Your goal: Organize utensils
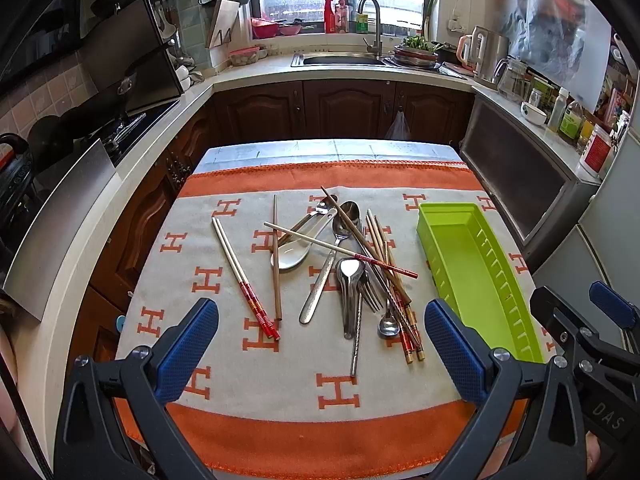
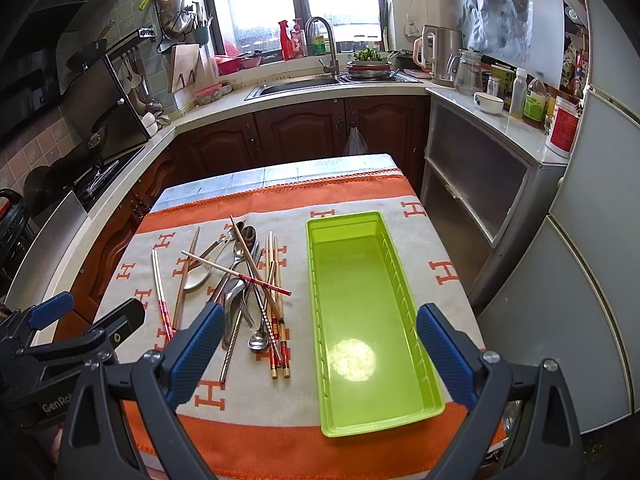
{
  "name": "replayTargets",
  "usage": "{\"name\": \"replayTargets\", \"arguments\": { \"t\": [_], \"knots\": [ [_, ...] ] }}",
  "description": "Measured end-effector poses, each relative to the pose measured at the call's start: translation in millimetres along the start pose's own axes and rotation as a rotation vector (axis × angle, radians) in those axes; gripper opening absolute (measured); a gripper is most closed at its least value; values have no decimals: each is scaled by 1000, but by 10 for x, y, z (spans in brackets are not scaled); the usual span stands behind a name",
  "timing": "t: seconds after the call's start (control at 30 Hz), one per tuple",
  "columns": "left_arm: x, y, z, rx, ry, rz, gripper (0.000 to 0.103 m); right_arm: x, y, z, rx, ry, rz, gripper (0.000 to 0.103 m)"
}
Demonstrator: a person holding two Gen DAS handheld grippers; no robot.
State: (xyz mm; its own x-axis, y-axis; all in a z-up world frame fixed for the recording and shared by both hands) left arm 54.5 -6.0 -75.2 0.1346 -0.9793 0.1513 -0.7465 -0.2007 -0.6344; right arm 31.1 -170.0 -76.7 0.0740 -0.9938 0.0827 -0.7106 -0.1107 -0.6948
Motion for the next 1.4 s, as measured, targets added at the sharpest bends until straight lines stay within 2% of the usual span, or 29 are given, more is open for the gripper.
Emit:
{"name": "replayTargets", "arguments": {
  "t": [0.67,0.83,1.07,1.17,1.4],
  "knots": [
    [-11,-1,-93,8,-1,-2,102,-66,3,2,7,0,-10,97],
    [-81,-87,-123,11,3,-8,102,-161,27,-24,0,4,-34,97],
    [-312,-274,-22,13,18,-46,102,-168,-165,-3,-3,18,-67,97],
    [-468,-376,95,10,5,-52,102,-150,-277,134,-27,-18,-70,95],
    [-845,-623,472,2,-44,-54,99,-417,-592,620,-67,-154,-163,79]
  ]
}}
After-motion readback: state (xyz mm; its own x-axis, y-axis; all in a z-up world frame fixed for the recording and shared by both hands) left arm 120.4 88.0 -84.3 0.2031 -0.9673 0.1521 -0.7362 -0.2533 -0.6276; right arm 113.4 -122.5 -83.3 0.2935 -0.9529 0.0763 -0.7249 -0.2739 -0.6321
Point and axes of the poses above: each gripper's, at about its wrist camera, not at the fingertips, and z roughly the way its jaws point, x to its right, y to its underside, the point moved 9 cm from there along z, roughly the way its jaws point, and after that the axes turned 15 degrees about -z, right-handed, at the moved point
